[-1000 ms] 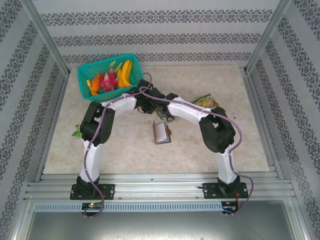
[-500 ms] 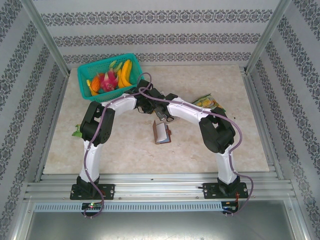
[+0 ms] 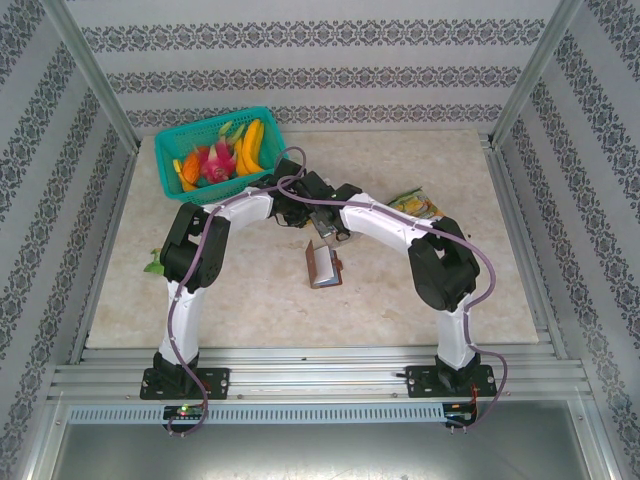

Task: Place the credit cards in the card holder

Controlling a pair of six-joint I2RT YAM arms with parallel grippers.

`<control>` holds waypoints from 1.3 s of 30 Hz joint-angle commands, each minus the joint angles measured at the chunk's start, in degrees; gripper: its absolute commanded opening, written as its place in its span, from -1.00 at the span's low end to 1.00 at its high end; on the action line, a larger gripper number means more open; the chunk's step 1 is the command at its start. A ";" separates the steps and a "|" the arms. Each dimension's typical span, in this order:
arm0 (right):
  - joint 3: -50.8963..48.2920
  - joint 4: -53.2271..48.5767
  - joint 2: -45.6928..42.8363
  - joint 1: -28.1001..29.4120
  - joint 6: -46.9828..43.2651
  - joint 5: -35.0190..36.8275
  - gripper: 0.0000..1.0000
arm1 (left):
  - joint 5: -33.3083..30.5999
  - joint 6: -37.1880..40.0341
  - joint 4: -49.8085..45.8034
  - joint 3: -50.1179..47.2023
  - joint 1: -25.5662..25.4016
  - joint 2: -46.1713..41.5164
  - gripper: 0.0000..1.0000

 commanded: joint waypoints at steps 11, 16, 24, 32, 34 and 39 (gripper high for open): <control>-7.58 2.35 -12.05 -4.99 5.36 -15.98 -1.00 | -2.50 3.55 2.09 -3.67 0.61 -7.32 -0.14; -15.28 9.55 -19.05 -9.54 10.68 -27.51 -1.00 | -2.07 4.21 4.63 -6.13 0.59 -11.82 -0.04; -23.18 19.11 -25.27 -14.90 18.23 -42.40 -1.00 | 2.03 1.61 12.00 -12.13 0.61 -17.71 0.09; -35.86 23.98 -34.47 -16.88 22.43 -42.11 -1.00 | -5.73 9.45 -4.73 -15.06 -1.38 -26.04 0.18; -38.97 24.77 -35.88 -16.62 22.99 -41.99 -1.00 | -10.70 11.77 -11.74 -15.18 -3.76 -27.40 0.30; -45.77 28.10 -38.47 -14.47 25.25 -41.30 -1.00 | -16.20 12.05 -17.11 -19.59 -9.77 -29.90 0.44</control>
